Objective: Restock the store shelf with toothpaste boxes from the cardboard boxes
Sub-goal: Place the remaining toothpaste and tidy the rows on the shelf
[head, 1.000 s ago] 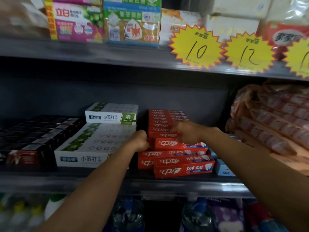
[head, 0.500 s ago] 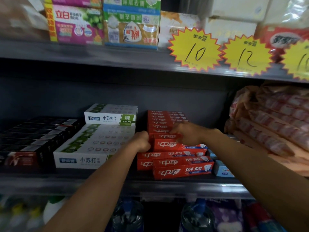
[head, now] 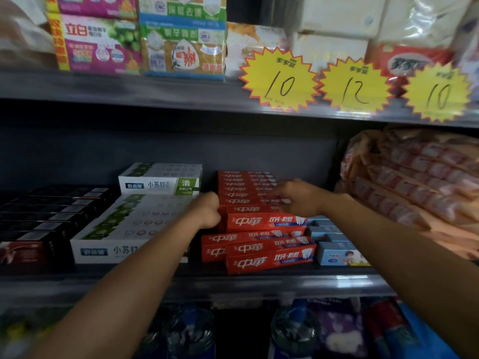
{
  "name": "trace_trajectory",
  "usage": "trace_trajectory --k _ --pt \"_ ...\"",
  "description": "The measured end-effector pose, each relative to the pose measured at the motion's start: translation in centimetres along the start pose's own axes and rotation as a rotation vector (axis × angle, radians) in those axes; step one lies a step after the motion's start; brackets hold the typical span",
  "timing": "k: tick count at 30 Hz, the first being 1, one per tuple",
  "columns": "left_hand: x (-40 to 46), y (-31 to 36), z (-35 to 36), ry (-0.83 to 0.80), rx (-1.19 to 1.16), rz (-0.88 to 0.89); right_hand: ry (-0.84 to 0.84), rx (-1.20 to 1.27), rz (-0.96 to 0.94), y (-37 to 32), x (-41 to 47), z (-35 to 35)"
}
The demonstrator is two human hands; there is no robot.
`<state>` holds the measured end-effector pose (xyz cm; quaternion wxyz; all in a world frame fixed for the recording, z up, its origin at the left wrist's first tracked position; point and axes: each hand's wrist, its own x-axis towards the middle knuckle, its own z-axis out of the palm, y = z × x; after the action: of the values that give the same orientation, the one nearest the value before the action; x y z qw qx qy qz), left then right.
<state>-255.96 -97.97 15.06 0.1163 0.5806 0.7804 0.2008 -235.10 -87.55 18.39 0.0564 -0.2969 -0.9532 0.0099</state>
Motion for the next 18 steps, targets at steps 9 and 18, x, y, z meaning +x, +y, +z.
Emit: trace_trajectory --k 9,18 --pt "-0.7 3.1 -0.6 0.134 0.157 0.080 -0.049 -0.144 0.298 4.8 -5.3 0.1" --pt "-0.5 5.1 0.6 0.138 0.315 0.137 -0.082 0.016 0.285 4.7 -5.1 1.8"
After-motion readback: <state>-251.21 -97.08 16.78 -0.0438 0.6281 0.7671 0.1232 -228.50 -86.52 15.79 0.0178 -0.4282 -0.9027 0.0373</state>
